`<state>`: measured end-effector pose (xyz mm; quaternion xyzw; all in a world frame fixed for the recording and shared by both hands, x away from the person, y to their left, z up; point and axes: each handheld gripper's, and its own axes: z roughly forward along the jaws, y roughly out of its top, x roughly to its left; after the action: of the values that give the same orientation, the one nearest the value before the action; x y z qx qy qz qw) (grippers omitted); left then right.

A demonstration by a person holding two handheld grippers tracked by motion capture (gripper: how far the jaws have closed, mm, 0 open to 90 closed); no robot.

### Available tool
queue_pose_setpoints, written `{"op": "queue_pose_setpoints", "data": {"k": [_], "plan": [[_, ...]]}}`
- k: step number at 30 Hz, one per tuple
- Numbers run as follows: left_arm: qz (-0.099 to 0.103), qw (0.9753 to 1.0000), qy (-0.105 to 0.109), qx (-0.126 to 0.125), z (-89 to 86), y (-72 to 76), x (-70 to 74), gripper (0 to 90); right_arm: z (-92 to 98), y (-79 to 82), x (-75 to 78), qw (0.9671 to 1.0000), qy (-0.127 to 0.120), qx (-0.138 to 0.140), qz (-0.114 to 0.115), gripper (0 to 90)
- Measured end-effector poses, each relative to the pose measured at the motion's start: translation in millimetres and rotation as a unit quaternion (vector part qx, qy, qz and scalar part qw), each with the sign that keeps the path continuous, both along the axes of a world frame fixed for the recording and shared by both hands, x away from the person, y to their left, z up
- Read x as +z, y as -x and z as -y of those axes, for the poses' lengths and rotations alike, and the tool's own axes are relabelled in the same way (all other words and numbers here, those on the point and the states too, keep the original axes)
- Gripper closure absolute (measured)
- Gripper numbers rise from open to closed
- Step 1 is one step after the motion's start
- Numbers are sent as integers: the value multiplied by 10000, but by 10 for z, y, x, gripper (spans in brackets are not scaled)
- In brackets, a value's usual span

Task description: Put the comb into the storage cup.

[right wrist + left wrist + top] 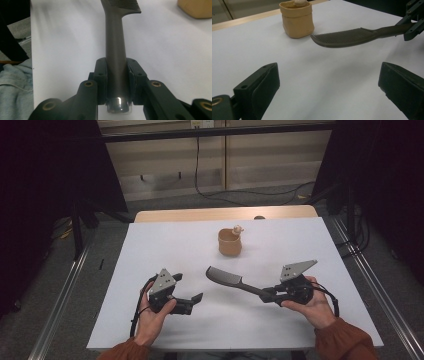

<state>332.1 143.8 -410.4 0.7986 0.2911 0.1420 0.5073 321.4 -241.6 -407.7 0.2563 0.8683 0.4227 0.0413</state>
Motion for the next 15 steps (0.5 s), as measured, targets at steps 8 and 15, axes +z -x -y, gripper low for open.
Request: {"op": "queue_pose_setpoints", "data": {"k": [8, 15], "plan": [[186, 9998, 75, 13, 33, 22, 14, 32, 9, 32, 7, 9991, -278, -119, 289, 723], [286, 9994, 176, 109, 92, 29, 14, 31, 11, 63, 7, 9984, -295, -265, 401, 723]]}}
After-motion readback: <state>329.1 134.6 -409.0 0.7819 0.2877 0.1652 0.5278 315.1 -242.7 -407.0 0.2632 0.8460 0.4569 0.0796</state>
